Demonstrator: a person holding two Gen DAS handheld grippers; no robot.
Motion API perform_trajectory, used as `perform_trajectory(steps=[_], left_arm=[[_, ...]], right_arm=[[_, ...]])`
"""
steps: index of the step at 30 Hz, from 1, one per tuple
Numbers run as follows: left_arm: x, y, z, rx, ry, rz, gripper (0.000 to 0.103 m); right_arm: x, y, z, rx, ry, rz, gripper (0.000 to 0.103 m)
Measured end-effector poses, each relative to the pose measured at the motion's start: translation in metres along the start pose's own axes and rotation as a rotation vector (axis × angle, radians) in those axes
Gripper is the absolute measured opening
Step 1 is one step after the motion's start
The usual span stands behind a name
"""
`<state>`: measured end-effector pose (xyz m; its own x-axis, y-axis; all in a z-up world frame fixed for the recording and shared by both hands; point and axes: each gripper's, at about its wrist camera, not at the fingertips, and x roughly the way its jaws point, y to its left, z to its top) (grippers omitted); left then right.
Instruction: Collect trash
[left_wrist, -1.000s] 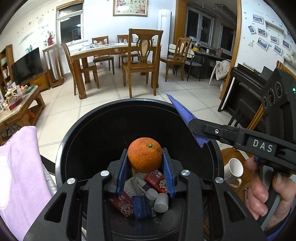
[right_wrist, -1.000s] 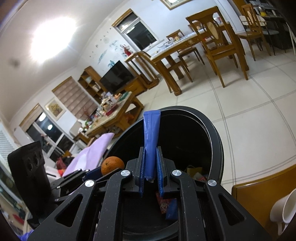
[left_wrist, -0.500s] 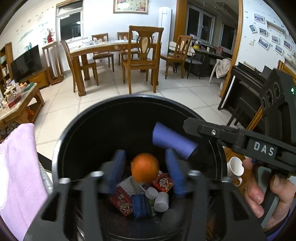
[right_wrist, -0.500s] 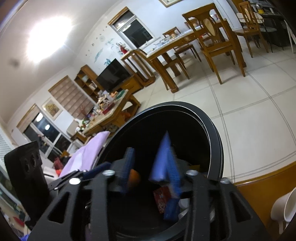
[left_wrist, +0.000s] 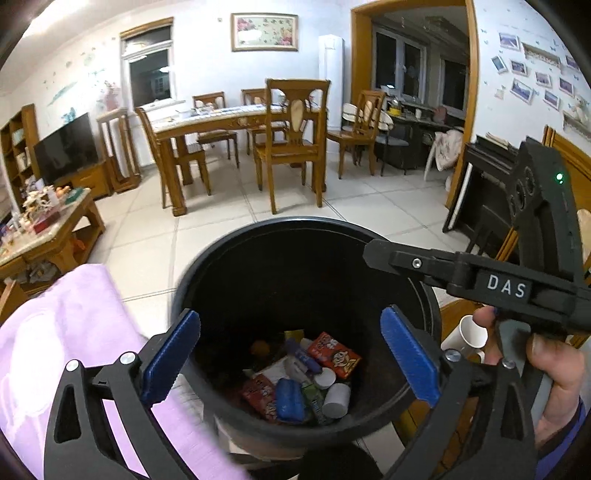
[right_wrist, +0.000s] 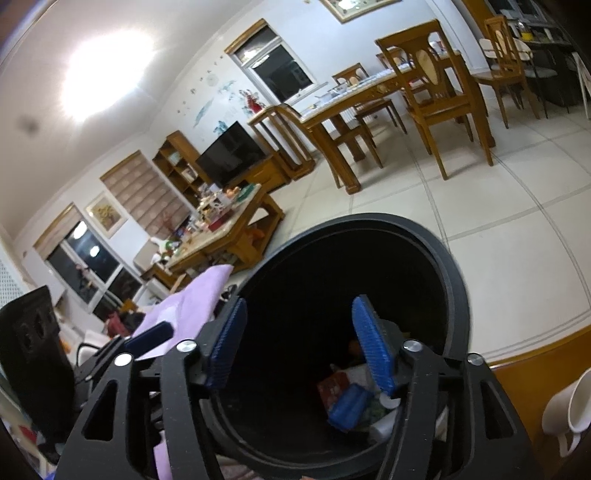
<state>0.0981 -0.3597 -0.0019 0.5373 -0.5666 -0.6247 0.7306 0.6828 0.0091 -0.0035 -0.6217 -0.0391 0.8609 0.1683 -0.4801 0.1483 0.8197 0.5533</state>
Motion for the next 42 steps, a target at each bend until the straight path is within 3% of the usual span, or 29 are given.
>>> perform_trajectory(steps=[4,7,16,18,25,33,38,42], left_arm=[[-0.029,0.025,-0.010,-0.057,-0.021,0.047,0.098],[-0.056,0.054,-0.025,-0.104,-0.025,0.122,0.098],[-0.131,0.145,-0.078,-0.269,-0.064,0.368,0.098],[-0.149,0.162,-0.090,-0.305,-0.088,0.402,0.098],[-0.199,0.206,-0.127,-0.382,-0.160,0.522,0.098],[-0.228,0.237,-0.155,-0.455,-0.204,0.565,0.098],[-0.234,0.242,-0.166,-0.470,-0.223,0.621,0.098],[-0.237,0.245,-0.175,-0.489,-0.231,0.623,0.098]], right_arm=[[0.007,0.034,-0.006,-0.043,0.011,0.021,0.069],[0.014,0.067,-0.010,-0.087,0.017,0.038,0.075],[0.050,0.200,-0.040,-0.268,0.057,0.128,0.088],[0.060,0.232,-0.051,-0.318,0.066,0.139,0.098],[0.085,0.324,-0.104,-0.473,0.012,0.147,0.098],[0.093,0.362,-0.152,-0.567,-0.139,0.090,0.098],[0.090,0.349,-0.159,-0.565,-0.214,0.076,0.098],[0.092,0.342,-0.169,-0.603,-0.240,0.060,0.098]])
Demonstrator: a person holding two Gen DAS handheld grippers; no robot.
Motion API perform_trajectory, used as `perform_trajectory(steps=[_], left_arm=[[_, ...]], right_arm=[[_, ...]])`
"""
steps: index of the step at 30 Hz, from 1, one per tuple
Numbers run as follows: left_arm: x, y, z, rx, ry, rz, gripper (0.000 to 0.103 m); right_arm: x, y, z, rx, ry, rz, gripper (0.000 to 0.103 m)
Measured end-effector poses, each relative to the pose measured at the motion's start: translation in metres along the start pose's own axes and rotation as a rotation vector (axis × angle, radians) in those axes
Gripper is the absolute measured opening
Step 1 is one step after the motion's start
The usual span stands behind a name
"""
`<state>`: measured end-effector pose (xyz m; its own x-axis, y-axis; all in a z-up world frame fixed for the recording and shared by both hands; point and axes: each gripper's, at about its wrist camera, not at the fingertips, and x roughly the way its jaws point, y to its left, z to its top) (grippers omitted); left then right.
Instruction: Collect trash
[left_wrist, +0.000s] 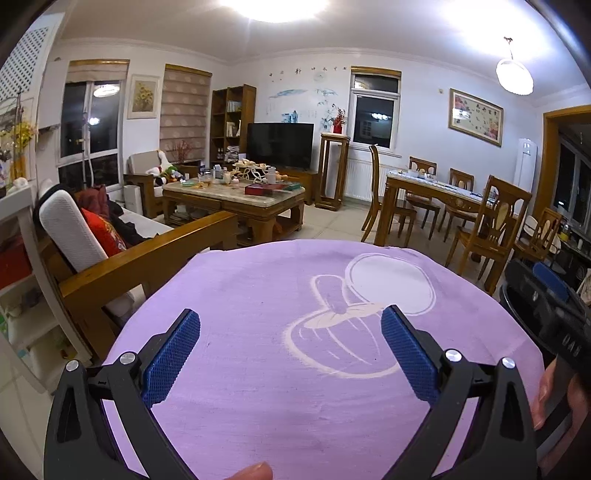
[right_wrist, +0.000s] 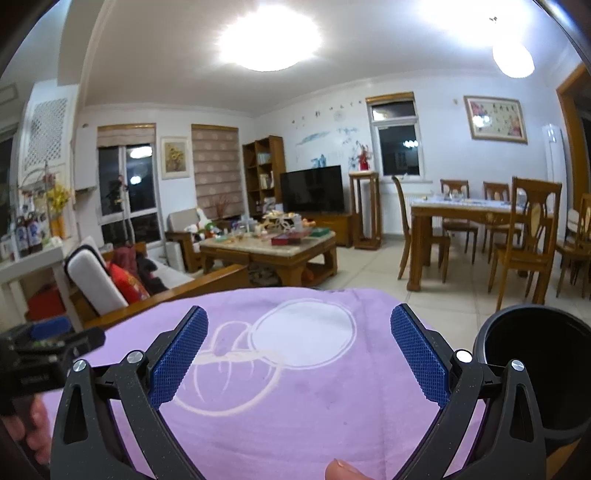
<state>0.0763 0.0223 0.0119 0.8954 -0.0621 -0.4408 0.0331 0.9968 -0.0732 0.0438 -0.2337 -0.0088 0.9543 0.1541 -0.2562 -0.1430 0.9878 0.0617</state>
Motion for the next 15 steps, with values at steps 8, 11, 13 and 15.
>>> perform_trajectory(steps=[8,11,13,15], left_arm=[[0.0034,0.0080,-0.0077,-0.026,0.019,0.011,0.098],[0.0027,0.0107,-0.0072,-0.036,0.011,0.017,0.098],[0.0037,0.0101,-0.0074,-0.033,0.012,0.027,0.098],[0.0035,0.0094,-0.0077,-0.028,0.010,0.031,0.098]], right_arm=[[0.0036,0.0061,-0.0053,0.006,0.010,0.005,0.098],[0.0046,0.0071,-0.0062,0.011,0.012,0.006,0.098],[0.0046,0.0062,-0.0047,0.008,0.011,0.005,0.098],[0.0058,0.0063,-0.0048,0.009,0.012,0.006,0.098]])
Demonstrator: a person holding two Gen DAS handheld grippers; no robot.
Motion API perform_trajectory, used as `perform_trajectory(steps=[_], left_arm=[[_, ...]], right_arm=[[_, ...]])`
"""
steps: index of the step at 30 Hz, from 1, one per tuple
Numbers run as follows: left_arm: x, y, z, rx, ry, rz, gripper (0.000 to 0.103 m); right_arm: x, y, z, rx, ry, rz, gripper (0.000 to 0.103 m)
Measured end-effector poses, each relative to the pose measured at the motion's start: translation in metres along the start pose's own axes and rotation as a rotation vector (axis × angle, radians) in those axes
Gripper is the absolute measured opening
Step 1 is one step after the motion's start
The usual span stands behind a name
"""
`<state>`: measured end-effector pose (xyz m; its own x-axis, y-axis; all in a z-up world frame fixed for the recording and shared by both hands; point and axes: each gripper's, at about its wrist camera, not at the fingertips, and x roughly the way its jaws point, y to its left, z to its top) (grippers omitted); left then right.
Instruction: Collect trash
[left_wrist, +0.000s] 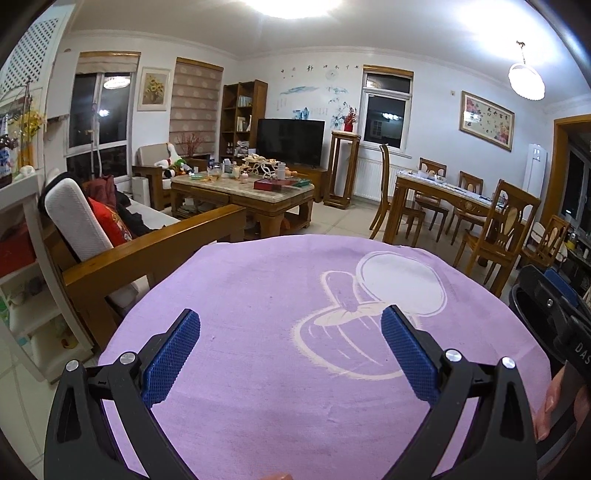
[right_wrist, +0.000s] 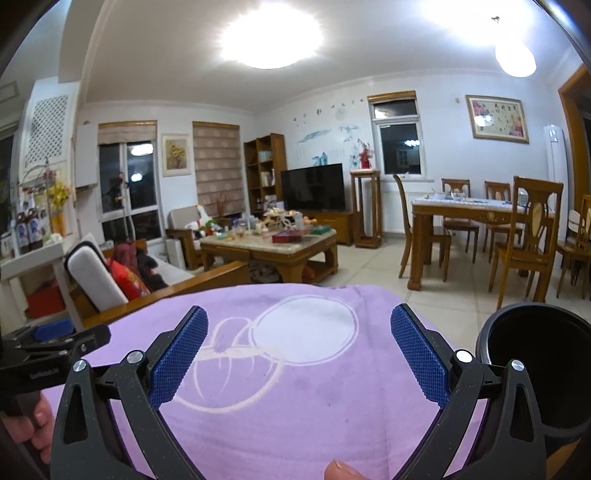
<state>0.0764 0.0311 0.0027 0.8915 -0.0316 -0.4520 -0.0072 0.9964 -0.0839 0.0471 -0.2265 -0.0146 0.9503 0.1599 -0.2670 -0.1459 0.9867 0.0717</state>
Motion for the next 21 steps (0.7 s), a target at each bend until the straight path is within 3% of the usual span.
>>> perform_trajectory(steps=[21], left_arm=[[-0.0011,0.0027,0.0030,0.016,-0.016,0.005,0.098]], right_arm=[[0.0010,0.0003,-0.0005,0.004,-0.001,0.000,0.098]])
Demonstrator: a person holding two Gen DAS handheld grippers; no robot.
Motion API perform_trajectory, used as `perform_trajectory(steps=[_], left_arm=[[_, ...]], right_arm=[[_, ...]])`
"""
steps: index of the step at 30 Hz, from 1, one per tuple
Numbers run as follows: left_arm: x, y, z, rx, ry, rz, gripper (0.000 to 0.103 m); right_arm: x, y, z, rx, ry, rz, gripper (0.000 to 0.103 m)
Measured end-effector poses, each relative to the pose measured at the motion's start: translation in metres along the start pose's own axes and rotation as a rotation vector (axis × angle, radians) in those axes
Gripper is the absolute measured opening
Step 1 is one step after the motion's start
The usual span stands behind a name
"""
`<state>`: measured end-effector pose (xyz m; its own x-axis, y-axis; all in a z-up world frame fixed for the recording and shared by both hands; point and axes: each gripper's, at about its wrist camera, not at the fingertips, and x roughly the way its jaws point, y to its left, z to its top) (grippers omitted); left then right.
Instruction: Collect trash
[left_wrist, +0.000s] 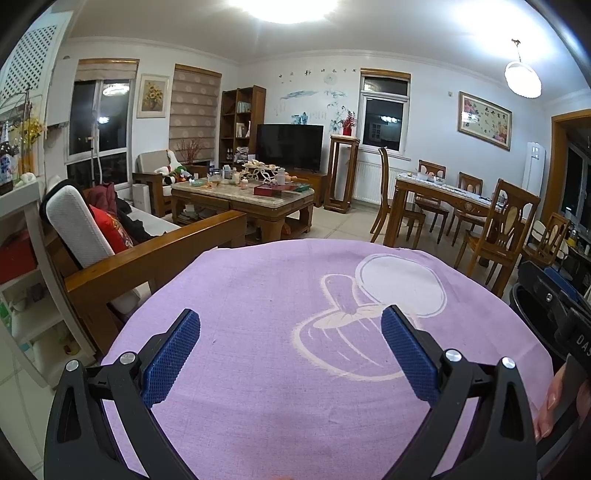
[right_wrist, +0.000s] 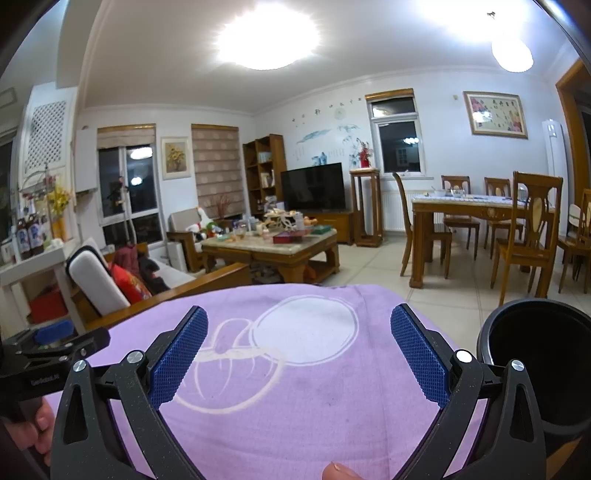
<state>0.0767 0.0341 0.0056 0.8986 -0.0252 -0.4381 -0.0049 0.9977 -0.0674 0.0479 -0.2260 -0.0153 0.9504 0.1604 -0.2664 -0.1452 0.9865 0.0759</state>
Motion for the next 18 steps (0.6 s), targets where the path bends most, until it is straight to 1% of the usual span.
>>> perform_trajectory(steps=[18], left_arm=[[0.0013,0.0013,0.0012,-0.001,0.004,0.004,0.098]], right_arm=[[0.0041,0.0044,-0.0033,0.009,0.000,0.001,0.098]])
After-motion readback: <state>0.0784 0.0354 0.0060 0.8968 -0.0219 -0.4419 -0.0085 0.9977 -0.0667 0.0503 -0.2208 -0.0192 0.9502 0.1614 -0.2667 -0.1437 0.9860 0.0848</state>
